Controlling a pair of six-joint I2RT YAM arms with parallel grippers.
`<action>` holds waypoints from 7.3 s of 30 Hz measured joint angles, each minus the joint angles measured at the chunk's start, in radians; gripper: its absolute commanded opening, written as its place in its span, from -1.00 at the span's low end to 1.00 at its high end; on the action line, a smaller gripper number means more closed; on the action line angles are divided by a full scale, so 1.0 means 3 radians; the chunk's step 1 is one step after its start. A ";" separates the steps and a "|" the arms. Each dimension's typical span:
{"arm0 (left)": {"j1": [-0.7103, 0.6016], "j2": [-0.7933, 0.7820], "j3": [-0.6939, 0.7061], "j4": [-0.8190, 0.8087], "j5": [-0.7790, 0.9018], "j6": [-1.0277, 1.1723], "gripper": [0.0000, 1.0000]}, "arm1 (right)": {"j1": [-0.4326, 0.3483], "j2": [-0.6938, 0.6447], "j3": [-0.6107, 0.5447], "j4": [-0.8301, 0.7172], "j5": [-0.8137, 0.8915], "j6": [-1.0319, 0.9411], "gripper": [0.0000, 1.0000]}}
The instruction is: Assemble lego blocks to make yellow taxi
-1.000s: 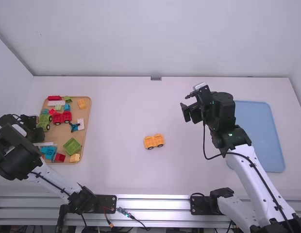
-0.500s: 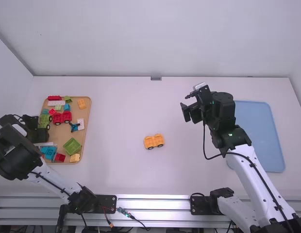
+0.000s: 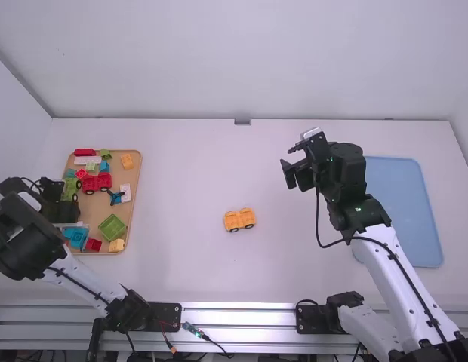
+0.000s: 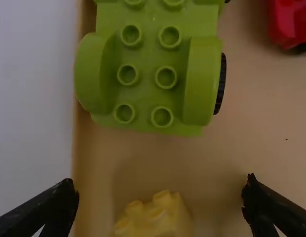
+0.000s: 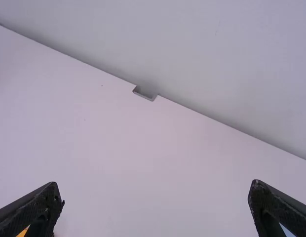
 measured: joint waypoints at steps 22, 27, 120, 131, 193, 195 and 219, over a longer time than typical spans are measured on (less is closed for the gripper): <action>-0.0023 -0.0027 0.0003 0.0009 -0.0033 0.0544 0.89 | 0.0027 0.0000 0.0000 0.0076 0.0003 -0.0038 0.98; 0.0055 -0.0011 0.0136 -0.0533 0.0210 0.0654 0.94 | 0.0025 0.0000 0.0000 0.0076 0.0004 -0.0069 0.98; -0.0015 0.0257 0.0629 -0.0800 -0.0145 0.1048 -0.45 | 0.0111 0.0000 0.0000 0.0056 0.0004 -0.0071 0.98; -0.0440 0.0258 0.0631 -0.0796 -0.0186 0.1017 -0.32 | 0.0116 0.0000 0.0000 0.0052 0.0003 -0.0066 0.98; 0.0136 0.0270 0.0629 -0.0743 -0.0183 0.0593 -0.24 | 0.0175 0.0000 0.0000 0.0134 -0.0009 -0.0062 0.98; 0.0084 0.0270 0.0629 -0.0819 -0.0187 0.0631 -0.31 | 0.0175 0.0000 0.0000 0.0135 -0.0010 -0.0064 0.98; -0.0635 0.0270 0.0629 -0.0673 -0.0211 0.0676 -0.15 | 0.0175 0.0000 0.0000 0.0123 -0.0072 -0.0070 0.98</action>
